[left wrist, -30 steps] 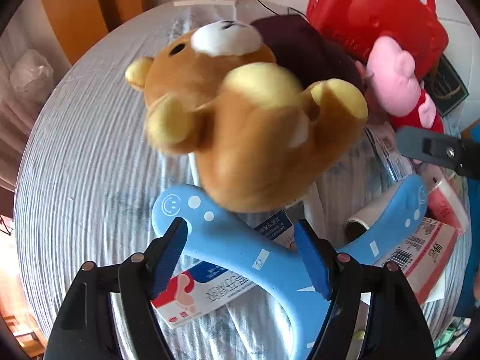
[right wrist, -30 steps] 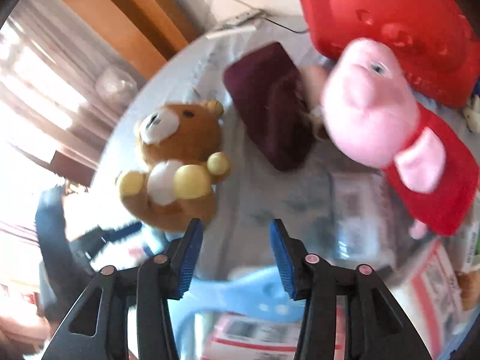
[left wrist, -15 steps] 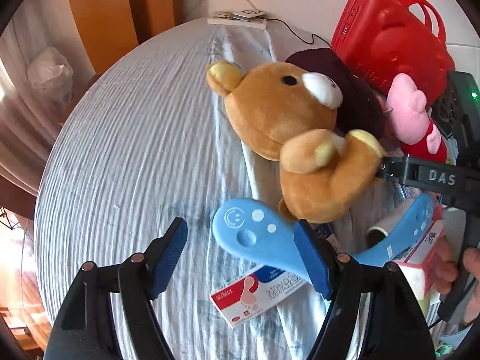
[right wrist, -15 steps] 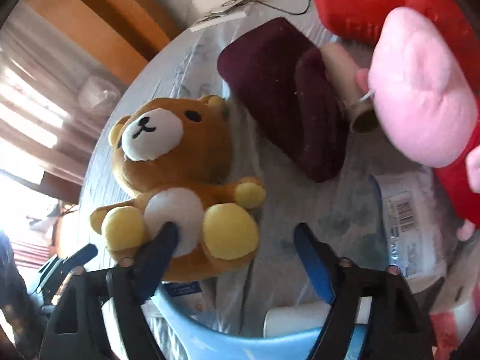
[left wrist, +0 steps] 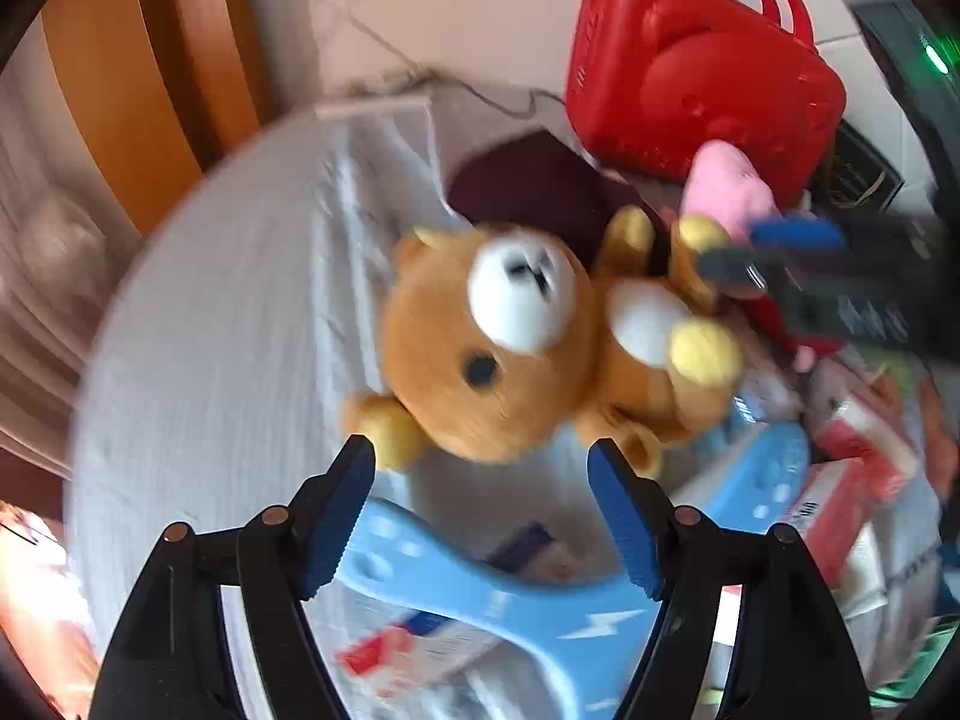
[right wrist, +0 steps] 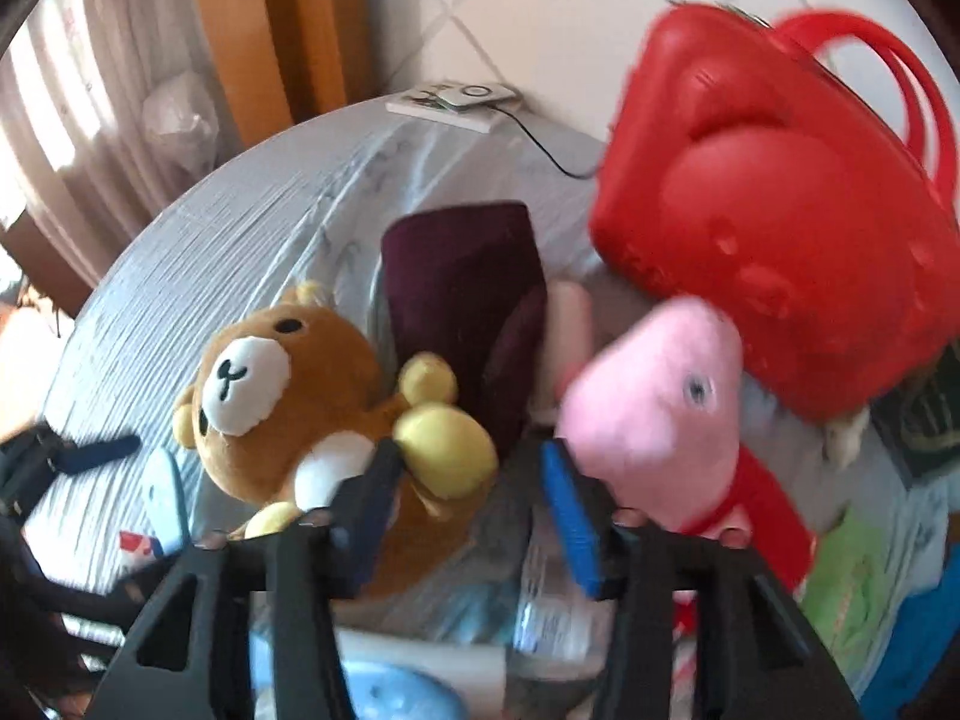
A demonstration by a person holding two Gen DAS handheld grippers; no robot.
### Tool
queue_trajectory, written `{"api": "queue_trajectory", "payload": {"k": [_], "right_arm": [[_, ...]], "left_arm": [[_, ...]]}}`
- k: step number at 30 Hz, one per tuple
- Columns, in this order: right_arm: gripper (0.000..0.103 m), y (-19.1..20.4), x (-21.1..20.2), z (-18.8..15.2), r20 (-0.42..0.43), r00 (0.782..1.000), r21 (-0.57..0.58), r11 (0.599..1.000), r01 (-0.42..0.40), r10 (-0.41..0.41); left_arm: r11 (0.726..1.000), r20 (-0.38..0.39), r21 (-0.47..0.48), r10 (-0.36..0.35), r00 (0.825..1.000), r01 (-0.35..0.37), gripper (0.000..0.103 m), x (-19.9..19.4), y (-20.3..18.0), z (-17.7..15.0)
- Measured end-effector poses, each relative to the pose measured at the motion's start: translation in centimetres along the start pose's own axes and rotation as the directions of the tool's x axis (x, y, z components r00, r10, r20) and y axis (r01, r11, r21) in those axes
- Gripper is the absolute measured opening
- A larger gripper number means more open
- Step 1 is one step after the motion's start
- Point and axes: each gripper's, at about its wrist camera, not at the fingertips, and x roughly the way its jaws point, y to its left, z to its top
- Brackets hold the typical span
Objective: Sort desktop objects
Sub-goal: 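Grasp the brown teddy bear with the right gripper and lift it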
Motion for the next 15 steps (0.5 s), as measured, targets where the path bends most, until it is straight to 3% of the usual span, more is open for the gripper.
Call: {"api": "queue_trajectory", "payload": {"k": [4,6,7,9,11,12,13,14,15], "right_arm": [[0.054,-0.3,-1.4,-2.5,0.026,0.995,0.147,0.984,-0.100,0.097],[0.058,0.1,-1.8,-2.9,0.043,0.991,0.197,0.972,-0.132,0.126],[0.067,0.4,-1.8,-2.9,0.058,0.989,0.210,0.967,-0.144,0.134],[0.074,1.4,-1.1,-2.6,0.045,0.989,0.217,0.965,-0.147,0.140],[0.073,2.4,0.2,-2.4,0.025,0.987,0.204,0.966,-0.160,0.159],[0.060,2.7,0.5,-2.7,0.023,0.993,0.183,0.976,-0.115,0.113],[0.034,2.6,0.8,-2.9,0.019,0.997,0.172,0.982,-0.080,0.078],[0.028,2.1,1.2,-3.0,0.007,0.997,0.184,0.980,-0.079,0.079],[0.029,1.5,1.5,-3.2,-0.004,0.995,0.206,0.974,-0.094,0.097]], "left_arm": [[0.998,0.020,0.035,0.052,0.998,-0.053,0.074,0.3,1.7,1.3],[0.998,-0.002,0.061,0.030,1.000,-0.030,0.074,1.5,2.1,1.6],[0.997,-0.018,0.073,0.015,1.000,-0.014,0.074,2.3,1.9,1.6],[0.996,-0.052,0.090,-0.009,0.999,0.013,0.074,3.3,1.5,1.4],[0.993,-0.062,0.108,-0.034,0.998,0.041,0.074,3.7,1.0,1.0],[0.993,-0.069,0.117,-0.022,0.997,0.030,0.074,4.1,0.8,0.9],[0.992,-0.073,0.124,-0.013,0.997,0.022,0.074,4.3,0.6,0.8],[0.991,-0.082,0.126,-0.025,0.996,0.035,0.074,4.4,0.6,0.7],[0.992,-0.088,0.119,-0.037,0.995,0.048,0.074,4.5,0.7,0.7]]}}
